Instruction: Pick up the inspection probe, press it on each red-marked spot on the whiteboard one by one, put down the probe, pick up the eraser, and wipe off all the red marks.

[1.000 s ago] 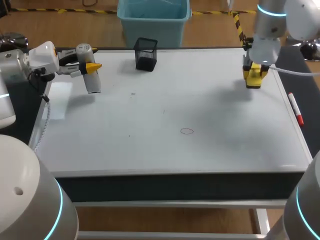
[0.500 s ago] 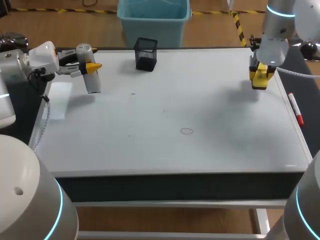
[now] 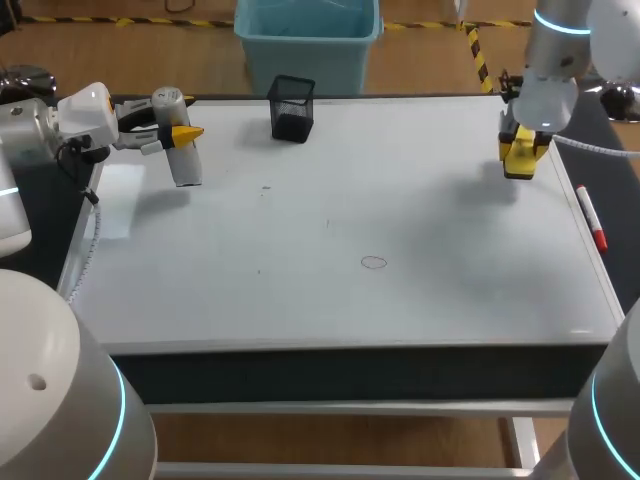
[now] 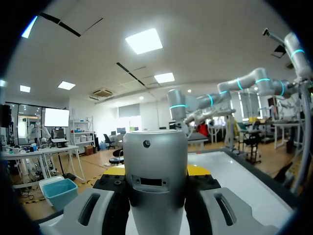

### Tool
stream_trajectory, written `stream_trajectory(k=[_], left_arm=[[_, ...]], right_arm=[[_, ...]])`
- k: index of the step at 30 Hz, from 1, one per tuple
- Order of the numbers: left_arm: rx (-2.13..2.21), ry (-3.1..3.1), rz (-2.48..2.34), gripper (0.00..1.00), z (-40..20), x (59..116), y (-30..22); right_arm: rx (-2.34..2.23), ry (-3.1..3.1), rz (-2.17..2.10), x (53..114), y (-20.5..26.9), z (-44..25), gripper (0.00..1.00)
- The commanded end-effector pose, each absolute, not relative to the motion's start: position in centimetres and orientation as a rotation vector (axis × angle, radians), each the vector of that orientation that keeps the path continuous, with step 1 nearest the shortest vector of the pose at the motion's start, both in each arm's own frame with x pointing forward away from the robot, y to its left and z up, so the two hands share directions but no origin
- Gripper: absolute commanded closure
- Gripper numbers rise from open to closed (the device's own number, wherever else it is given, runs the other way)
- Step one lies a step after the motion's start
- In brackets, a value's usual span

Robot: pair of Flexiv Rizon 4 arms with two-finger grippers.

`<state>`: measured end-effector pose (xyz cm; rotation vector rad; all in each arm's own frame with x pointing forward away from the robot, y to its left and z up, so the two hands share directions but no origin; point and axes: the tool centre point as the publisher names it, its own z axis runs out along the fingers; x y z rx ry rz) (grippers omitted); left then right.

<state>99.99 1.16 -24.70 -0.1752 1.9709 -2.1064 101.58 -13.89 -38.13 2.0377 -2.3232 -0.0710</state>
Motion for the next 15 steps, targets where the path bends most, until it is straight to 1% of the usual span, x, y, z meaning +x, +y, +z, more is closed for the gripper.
stream_trajectory(k=[1, 4, 15], left_arm=[[-0.174, 1.970, -2.107, 1.00, -24.6, 100.0, 1.2], [-0.129, 2.039, -2.057, 1.00, -24.7, 98.6, 0.0], [0.139, 2.052, -2.239, 1.00, -24.2, 92.2, -6.6]], right_arm=[[2.040, -2.320, -0.068, 101.6, -14.0, -38.0, 1.00], [2.040, -2.320, -0.068, 101.6, -14.0, -38.0, 1.00], [2.040, -2.320, -0.068, 101.6, -14.0, -38.0, 1.00]])
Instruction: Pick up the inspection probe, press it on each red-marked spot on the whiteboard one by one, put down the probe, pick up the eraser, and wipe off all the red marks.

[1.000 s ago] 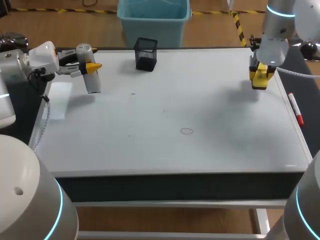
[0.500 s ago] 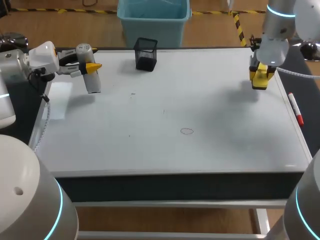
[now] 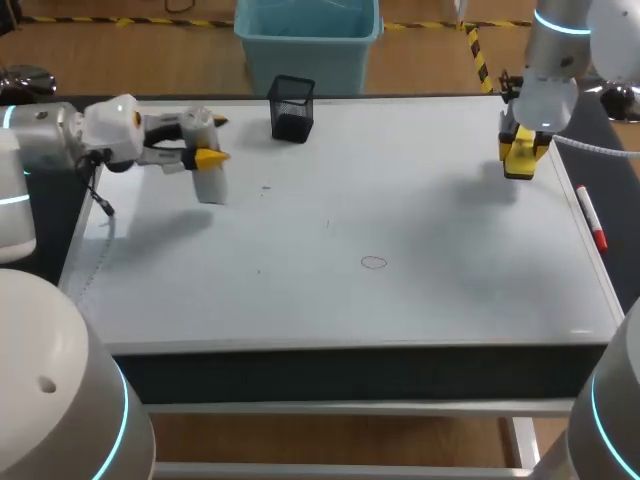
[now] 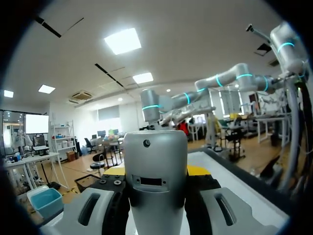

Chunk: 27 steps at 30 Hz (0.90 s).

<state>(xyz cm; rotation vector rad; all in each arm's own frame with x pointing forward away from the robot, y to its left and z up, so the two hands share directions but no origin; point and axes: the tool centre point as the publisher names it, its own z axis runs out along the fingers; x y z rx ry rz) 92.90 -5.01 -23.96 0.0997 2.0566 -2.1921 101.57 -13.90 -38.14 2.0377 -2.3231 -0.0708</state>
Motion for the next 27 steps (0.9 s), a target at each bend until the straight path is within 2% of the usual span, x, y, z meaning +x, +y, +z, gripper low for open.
stream_trajectory(k=[1, 16, 27], left_arm=[[0.158, 2.043, -2.273, 1.00, -24.3, 91.6, -7.3], [0.352, 2.130, -2.513, 1.00, -24.0, 84.5, -17.9], [0.411, 2.207, -2.555, 1.00, -24.3, 82.8, -22.2]], right_arm=[[2.040, -2.320, -0.068, 101.6, -14.0, -38.0, 1.00], [2.040, -2.320, -0.068, 101.6, -14.0, -38.0, 1.00], [2.040, -2.320, -0.068, 101.6, -14.0, -38.0, 1.00]])
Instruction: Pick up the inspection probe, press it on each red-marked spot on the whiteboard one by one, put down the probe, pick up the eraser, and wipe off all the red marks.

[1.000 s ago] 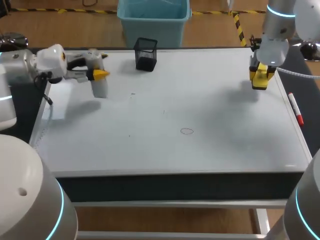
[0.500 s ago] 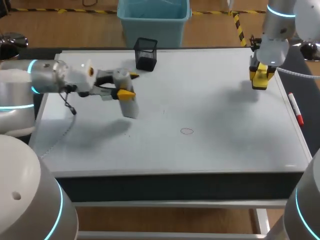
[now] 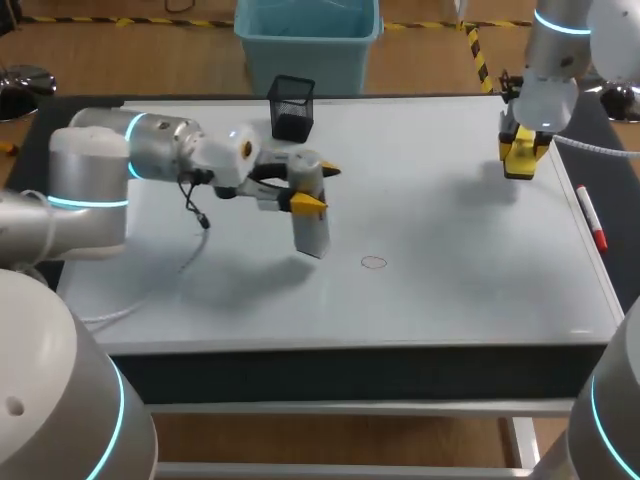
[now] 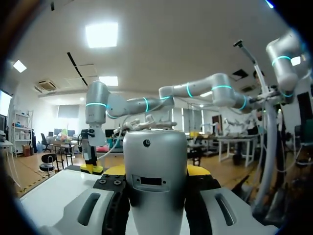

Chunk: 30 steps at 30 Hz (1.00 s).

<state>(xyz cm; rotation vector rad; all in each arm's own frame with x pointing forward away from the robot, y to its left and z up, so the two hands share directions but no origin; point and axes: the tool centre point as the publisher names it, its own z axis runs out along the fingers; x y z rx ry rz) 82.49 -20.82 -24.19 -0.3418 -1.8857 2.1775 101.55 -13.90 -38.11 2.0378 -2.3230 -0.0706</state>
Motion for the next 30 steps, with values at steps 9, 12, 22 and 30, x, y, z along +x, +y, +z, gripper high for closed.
stream_trajectory(k=[9, 12, 22, 30], left_arm=[[-0.346, -1.836, 2.144, 1.00, -24.6, 82.0, -25.1], [-0.361, -1.829, 2.123, 1.00, -24.6, 81.6, -26.4], [-0.387, -1.823, 2.099, 1.00, -25.3, 80.2, -29.5], [-0.371, -1.842, 2.123, 1.00, -26.0, 80.7, -30.0]], right_arm=[[2.040, -2.320, -0.068, 101.6, -14.0, -38.0, 1.00], [2.040, -2.320, -0.068, 101.6, -14.0, -38.0, 1.00], [2.040, -2.320, -0.068, 101.6, -14.0, -38.0, 1.00], [2.040, -2.320, -0.068, 101.6, -14.0, -38.0, 1.00]])
